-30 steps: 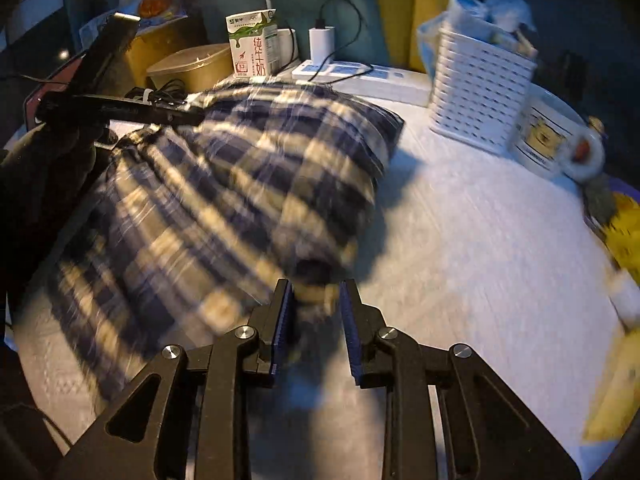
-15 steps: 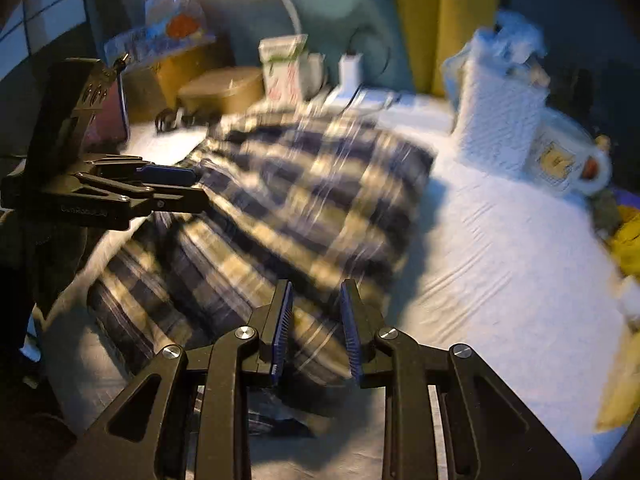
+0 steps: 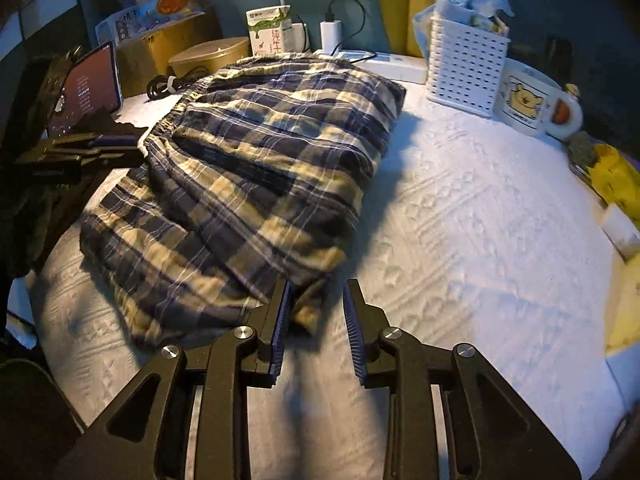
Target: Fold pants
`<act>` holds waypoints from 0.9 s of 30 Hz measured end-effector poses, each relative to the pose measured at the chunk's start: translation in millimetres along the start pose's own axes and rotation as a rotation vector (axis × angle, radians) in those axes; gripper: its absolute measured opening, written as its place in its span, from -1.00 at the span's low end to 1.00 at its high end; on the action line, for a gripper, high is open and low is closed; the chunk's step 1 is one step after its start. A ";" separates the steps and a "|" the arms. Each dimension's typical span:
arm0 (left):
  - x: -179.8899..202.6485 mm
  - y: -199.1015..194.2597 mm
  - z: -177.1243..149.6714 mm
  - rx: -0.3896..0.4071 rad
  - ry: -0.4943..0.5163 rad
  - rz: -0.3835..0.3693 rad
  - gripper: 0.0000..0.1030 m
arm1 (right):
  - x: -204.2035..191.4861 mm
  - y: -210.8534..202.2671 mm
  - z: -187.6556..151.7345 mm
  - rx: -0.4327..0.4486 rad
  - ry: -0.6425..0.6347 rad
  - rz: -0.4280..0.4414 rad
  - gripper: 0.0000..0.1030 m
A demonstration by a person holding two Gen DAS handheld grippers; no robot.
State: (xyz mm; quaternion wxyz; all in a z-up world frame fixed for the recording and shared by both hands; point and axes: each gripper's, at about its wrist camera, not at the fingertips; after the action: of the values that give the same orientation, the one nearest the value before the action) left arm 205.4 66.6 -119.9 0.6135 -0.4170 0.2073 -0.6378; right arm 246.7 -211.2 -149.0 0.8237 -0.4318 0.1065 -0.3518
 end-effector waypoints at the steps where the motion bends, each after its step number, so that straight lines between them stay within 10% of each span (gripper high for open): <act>1: -1.0 -2.8 -3.7 0.002 -0.013 -0.006 0.14 | -1.3 -3.3 0.3 0.007 0.000 -0.006 -0.43; 6: -2.3 -8.9 -27.3 -0.005 -0.068 -0.034 0.14 | -14.2 -18.6 3.7 0.075 0.000 -0.008 0.07; 15: -2.7 -4.4 -45.4 -0.053 -0.053 0.027 0.15 | -28.3 5.5 -15.1 0.017 -0.032 -0.008 0.14; 27: -31.5 5.8 60.5 0.070 -0.064 -0.015 0.15 | 54.3 -16.7 31.0 0.139 0.082 -0.067 0.38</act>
State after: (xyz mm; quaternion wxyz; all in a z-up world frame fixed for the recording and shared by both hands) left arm 253.3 110.7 -98.9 0.6292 -0.4168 0.1619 -0.6357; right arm 293.1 -234.3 -110.2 0.8344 -0.3621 0.1010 -0.4032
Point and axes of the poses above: each gripper's, at about its wrist camera, not at the fingertips, and y roughly the way its jaws point, x to its right, z to its top, and after that the axes turned 11 degrees about -y, right-handed
